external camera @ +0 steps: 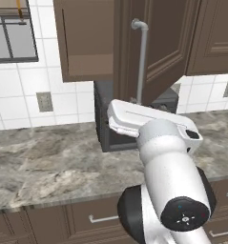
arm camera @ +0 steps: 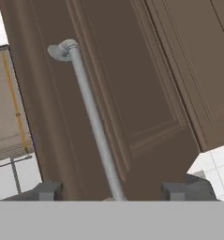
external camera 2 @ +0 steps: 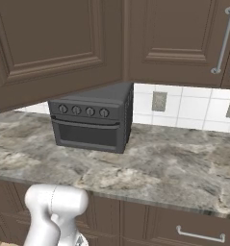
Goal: Open the cabinet and move the ladle to the pot. Then close the cabinet.
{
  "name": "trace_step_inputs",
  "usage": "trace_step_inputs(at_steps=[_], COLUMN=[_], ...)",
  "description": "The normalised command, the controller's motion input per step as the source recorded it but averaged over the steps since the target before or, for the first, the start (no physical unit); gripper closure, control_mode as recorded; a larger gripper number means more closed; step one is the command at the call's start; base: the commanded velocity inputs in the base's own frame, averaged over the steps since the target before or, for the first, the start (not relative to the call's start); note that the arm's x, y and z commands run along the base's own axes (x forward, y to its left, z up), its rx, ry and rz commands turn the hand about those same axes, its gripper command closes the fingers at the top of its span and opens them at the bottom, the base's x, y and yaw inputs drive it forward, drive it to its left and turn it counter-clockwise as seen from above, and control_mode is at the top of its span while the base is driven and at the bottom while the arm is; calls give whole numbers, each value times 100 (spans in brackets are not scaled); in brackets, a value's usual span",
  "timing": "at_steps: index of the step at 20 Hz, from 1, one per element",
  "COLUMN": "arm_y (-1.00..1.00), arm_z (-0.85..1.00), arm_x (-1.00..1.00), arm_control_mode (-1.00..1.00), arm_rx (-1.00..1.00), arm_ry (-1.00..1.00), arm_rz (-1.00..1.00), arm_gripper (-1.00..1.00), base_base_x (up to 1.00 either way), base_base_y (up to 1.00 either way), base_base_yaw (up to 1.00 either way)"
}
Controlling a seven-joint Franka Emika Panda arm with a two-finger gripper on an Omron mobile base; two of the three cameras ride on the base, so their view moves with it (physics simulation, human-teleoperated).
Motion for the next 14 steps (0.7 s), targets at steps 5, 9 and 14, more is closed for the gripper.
trace_step_inputs(at_steps=[5, 9, 14], arm_y=[62, 56, 37], arm_z=[1, 0, -1], arm_x=[-66, 4, 37], arm_control_mode=[-100, -100, -100], arm_rx=[10, 8, 5], arm_ry=[8, 14, 15], arm_rz=[0, -2, -9], arm_gripper=[-100, -100, -100], base_base_x=[0, 0, 0], base_base_y=[0, 0, 0], base_base_yaw=[0, 0, 0])
